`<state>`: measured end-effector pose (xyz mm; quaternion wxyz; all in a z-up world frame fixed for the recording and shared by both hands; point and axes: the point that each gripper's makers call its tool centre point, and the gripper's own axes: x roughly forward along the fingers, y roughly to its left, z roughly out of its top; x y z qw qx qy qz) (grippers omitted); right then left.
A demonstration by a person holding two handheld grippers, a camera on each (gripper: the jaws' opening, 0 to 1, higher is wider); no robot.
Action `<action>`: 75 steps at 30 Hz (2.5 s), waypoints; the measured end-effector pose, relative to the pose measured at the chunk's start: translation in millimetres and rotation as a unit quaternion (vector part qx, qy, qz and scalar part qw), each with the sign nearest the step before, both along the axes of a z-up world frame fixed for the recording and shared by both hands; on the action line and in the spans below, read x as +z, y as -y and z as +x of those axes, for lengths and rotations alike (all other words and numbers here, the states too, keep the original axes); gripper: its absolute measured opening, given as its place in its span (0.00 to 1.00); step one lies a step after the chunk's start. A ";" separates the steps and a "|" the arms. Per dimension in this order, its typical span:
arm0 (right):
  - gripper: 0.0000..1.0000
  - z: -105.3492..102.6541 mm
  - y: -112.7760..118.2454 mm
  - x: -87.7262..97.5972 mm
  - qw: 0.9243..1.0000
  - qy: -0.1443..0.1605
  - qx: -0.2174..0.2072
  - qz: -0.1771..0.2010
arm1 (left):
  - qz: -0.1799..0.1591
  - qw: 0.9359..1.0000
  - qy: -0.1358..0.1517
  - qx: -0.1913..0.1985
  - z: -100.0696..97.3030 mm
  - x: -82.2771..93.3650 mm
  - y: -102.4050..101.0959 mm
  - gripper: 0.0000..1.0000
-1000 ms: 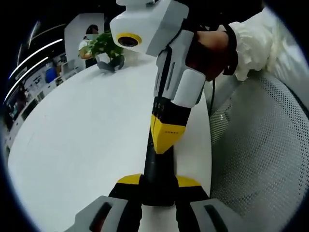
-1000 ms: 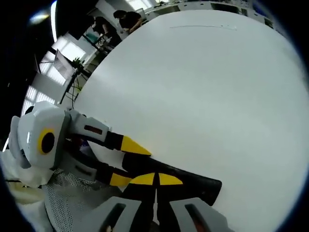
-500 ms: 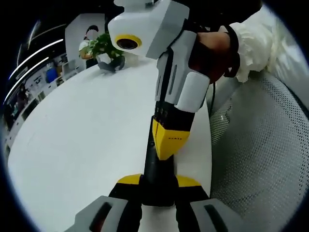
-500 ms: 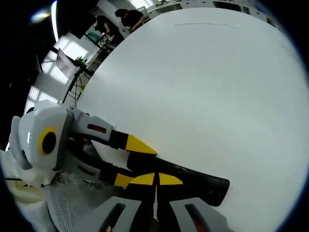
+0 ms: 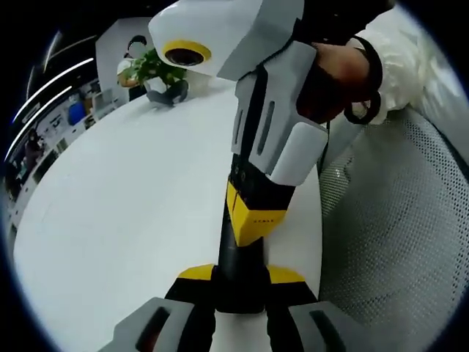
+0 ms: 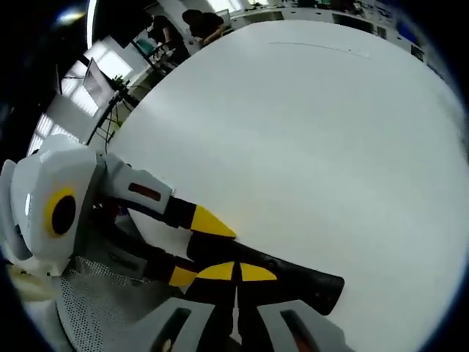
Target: Press the specified remote control buttons in sequence, fully releasing each button before pressing the next.
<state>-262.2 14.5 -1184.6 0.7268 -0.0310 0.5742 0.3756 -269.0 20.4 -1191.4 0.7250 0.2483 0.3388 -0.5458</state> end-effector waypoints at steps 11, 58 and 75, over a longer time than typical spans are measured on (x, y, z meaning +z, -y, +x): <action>0.00 -2.0 2.6 2.2 1.000 -0.001 0.023 -0.007 | -0.002 1.000 0.011 -0.002 -0.2 0.2 -1.1 0.23; 0.55 42.0 109.3 132.2 0.935 0.293 -0.165 0.116 | 0.065 0.994 0.000 -0.085 72.1 -1.0 -7.9 0.22; 0.95 46.2 138.7 130.0 0.907 0.328 -0.231 0.130 | 0.088 0.991 0.000 -0.100 127.0 -0.5 -10.8 0.22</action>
